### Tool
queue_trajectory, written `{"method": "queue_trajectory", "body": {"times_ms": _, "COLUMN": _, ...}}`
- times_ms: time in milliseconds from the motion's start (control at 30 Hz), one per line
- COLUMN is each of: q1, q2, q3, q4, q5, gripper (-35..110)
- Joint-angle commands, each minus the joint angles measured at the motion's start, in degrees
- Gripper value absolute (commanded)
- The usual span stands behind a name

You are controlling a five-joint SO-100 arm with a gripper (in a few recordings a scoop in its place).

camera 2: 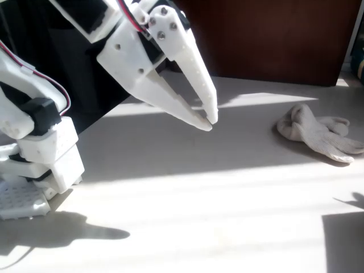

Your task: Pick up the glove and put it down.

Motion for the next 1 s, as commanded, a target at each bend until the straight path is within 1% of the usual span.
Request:
{"method": "queue_trajectory", "body": {"times_ms": 0, "q1": -4.4, "q2": -10.4, "q3": -13.1, "q4": -0.8, "q5": 0.2, "gripper": 1}}
{"method": "queue_trajectory", "body": {"times_ms": 367, "q1": -18.3, "q2": -41.7, "q3": -42.5, "q4": -0.8, "q5": 0.3, "gripper": 1}}
{"method": "queue_trajectory", "body": {"times_ms": 600, "q1": -23.2, "q2": -58.8, "q3": -60.6, "q4": -0.8, "q5": 0.3, "gripper": 1}}
{"method": "queue_trajectory", "body": {"times_ms": 967, "q1": -29.2, "q2": -76.8, "q3": -73.5, "q4": -1.1, "q5": 0.3, "gripper": 1}}
